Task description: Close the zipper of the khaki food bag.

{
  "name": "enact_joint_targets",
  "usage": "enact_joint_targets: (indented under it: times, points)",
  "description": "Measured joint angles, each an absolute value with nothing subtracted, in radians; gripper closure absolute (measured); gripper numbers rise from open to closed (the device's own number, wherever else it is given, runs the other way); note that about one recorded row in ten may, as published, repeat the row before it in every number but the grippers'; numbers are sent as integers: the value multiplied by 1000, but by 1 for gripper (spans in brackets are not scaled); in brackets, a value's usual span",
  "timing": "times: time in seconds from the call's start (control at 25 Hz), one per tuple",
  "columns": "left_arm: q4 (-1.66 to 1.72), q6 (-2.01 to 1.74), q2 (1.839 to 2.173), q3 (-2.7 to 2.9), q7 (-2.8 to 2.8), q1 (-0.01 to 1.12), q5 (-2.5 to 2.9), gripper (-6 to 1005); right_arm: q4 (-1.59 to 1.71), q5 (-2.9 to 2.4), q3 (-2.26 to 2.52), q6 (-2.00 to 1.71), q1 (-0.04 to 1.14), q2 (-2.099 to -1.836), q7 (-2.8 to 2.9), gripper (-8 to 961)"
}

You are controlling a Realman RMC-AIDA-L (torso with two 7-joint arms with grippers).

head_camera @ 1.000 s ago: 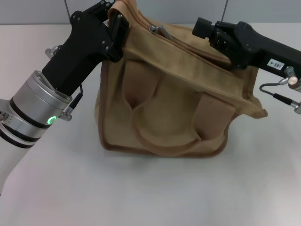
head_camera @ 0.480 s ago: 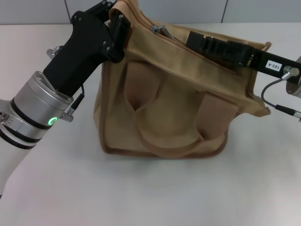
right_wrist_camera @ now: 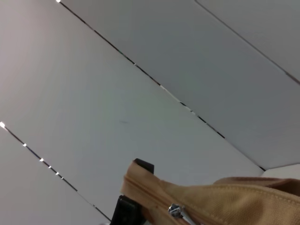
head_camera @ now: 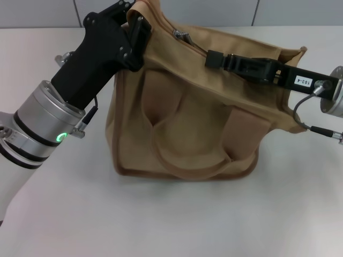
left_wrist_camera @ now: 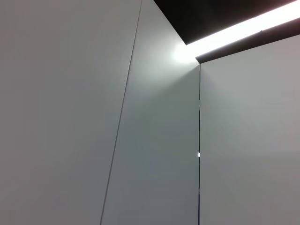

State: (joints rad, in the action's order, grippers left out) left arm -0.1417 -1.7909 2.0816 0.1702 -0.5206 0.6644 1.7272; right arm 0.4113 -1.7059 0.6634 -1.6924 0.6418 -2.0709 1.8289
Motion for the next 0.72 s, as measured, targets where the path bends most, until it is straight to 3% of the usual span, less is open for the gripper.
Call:
enact_joint_targets:
  times: [0.72]
  points:
    - [-144,-1781,2082,165,-514,668,1727,908,410,-1705,703,-1655,733,-2082,1823,648]
